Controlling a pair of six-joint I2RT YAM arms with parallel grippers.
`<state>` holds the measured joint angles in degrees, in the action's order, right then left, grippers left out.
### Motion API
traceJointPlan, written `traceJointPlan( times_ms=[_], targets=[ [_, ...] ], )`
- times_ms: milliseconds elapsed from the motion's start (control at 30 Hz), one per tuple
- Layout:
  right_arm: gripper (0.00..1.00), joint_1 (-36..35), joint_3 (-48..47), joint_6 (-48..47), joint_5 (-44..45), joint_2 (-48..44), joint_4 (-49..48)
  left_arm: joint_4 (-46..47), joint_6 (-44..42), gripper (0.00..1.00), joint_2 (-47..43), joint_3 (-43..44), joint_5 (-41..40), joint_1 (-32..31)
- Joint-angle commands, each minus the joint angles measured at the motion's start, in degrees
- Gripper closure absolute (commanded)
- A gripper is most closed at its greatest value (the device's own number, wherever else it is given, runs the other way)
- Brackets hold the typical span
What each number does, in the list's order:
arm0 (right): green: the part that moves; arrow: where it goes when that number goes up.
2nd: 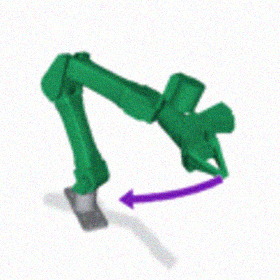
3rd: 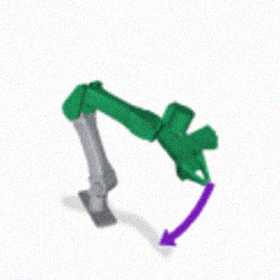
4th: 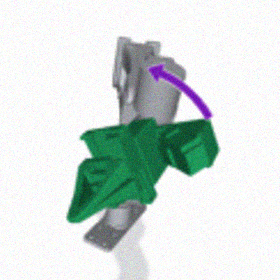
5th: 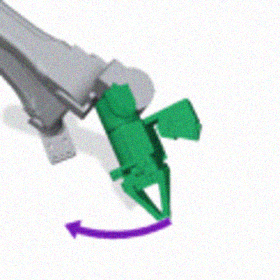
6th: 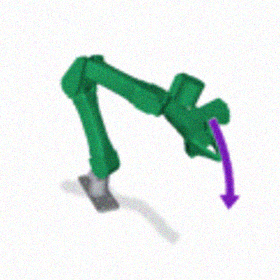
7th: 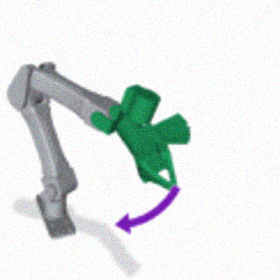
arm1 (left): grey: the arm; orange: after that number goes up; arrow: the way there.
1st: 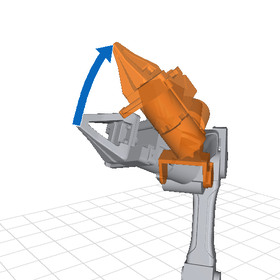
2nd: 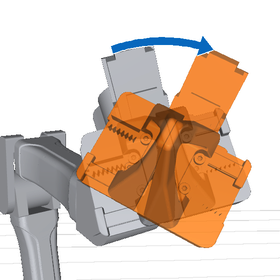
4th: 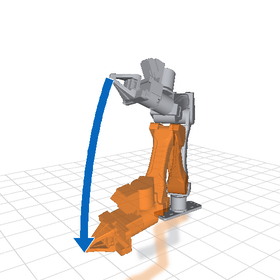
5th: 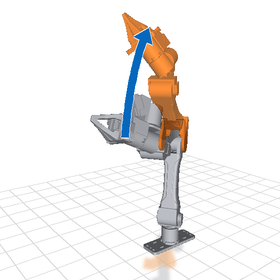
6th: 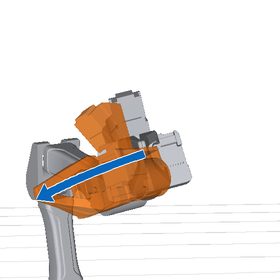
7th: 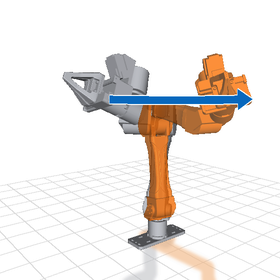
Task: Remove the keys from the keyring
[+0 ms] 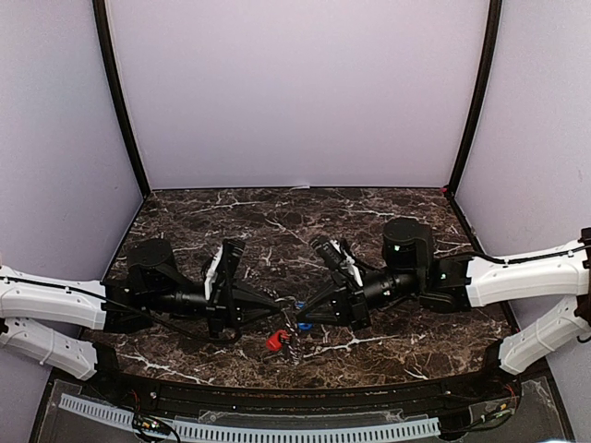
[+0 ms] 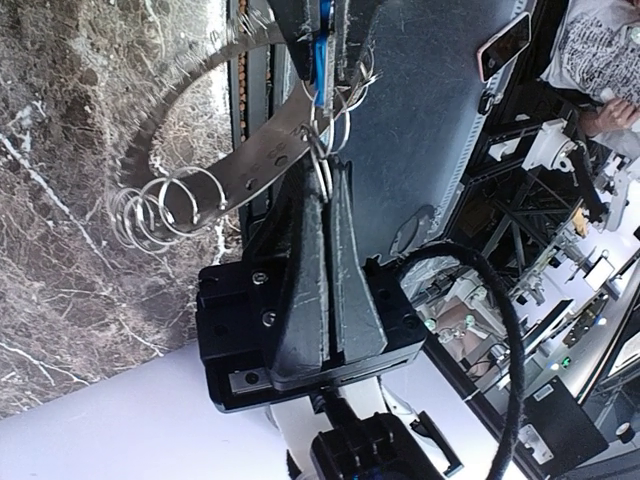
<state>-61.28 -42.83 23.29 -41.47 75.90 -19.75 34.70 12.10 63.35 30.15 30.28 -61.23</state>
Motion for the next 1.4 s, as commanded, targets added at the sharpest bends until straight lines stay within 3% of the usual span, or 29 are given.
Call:
traceJointPlan(
  times_ms=[0, 500, 933, 1367],
  targets=[
    [1.00, 0.88, 1.39, 1.57, -2.37, 2.36, 2.96, 11.22, 0.69, 1.00, -4.66, 0.33, 5.02, 0.15],
    [1.00, -0.26, -1.88, 4.17, -12.61, 8.95, 1.76, 16.12, -1.57, 1.00, -4.74, 2.45, 8.16, 0.15],
    [1.00, -1.78, -1.56, 4.14, -14.80, 9.91, 3.59, 20.95, -1.69, 1.00, -6.30, 0.26, -0.02, 0.81],
    [1.00, -2.18, 1.86, 9.77, -16.54, 9.93, -3.17, 26.54, 0.76, 1.00, -9.14, -2.56, -1.10, 1.47]
  ],
)
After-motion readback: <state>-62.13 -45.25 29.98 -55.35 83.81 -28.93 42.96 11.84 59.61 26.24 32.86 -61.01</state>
